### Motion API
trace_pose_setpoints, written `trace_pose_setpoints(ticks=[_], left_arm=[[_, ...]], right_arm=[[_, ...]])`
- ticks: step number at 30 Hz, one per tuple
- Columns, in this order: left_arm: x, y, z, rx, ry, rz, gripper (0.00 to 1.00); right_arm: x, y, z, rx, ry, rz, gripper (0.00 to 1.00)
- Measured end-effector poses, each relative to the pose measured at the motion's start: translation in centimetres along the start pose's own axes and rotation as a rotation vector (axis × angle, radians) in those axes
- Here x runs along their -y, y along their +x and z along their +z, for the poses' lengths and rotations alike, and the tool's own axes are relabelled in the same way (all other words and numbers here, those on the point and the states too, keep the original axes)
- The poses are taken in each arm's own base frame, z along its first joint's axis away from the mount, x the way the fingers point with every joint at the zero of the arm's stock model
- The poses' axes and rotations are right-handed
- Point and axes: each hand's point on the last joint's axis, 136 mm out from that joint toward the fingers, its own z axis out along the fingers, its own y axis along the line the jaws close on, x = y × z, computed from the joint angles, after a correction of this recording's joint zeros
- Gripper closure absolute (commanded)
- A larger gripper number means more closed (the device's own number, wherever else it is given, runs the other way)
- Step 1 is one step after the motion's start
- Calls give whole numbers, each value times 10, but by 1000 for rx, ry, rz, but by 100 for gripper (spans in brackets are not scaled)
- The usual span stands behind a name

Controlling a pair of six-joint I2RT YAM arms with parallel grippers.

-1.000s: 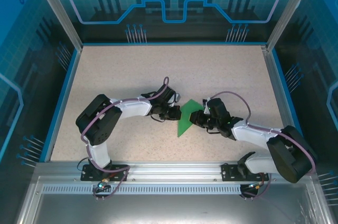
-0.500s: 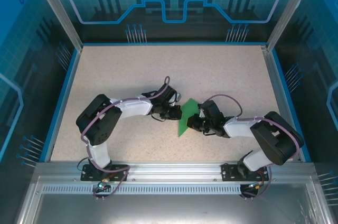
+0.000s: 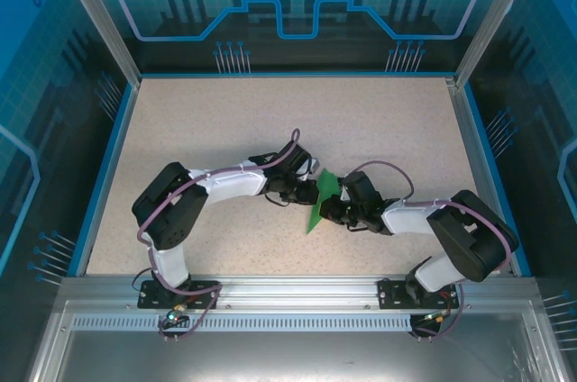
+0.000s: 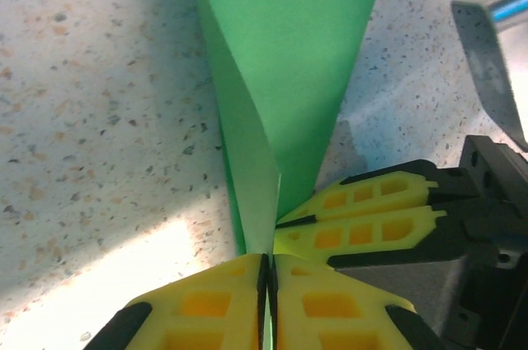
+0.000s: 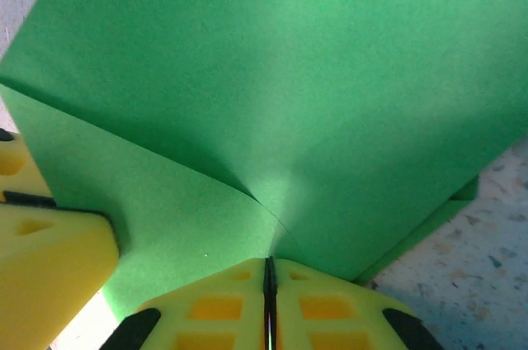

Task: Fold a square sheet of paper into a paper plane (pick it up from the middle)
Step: Fold the wing for the fifth time at the center of the table.

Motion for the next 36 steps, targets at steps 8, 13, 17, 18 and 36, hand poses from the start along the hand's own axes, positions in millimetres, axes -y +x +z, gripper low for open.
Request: trace_pose_setpoints(ticks=[8, 13, 17, 18, 36], left_arm=[[1, 6, 7, -23, -6, 15, 87], [0, 7, 8, -28, -7, 15, 86], [-3, 10, 14, -43, -11, 9, 86], [-4, 11, 16, -47, -12, 8, 86], [-8, 15, 23, -64, -16, 18, 86]], right_arm=[[0, 0, 0, 11, -17, -4, 91], [1, 0, 0, 20, -29, -8, 92], [1, -1, -1, 27, -39, -10, 93], [1, -1, -1, 30, -42, -11, 93], [-6, -3, -15, 59, -59, -37, 94]])
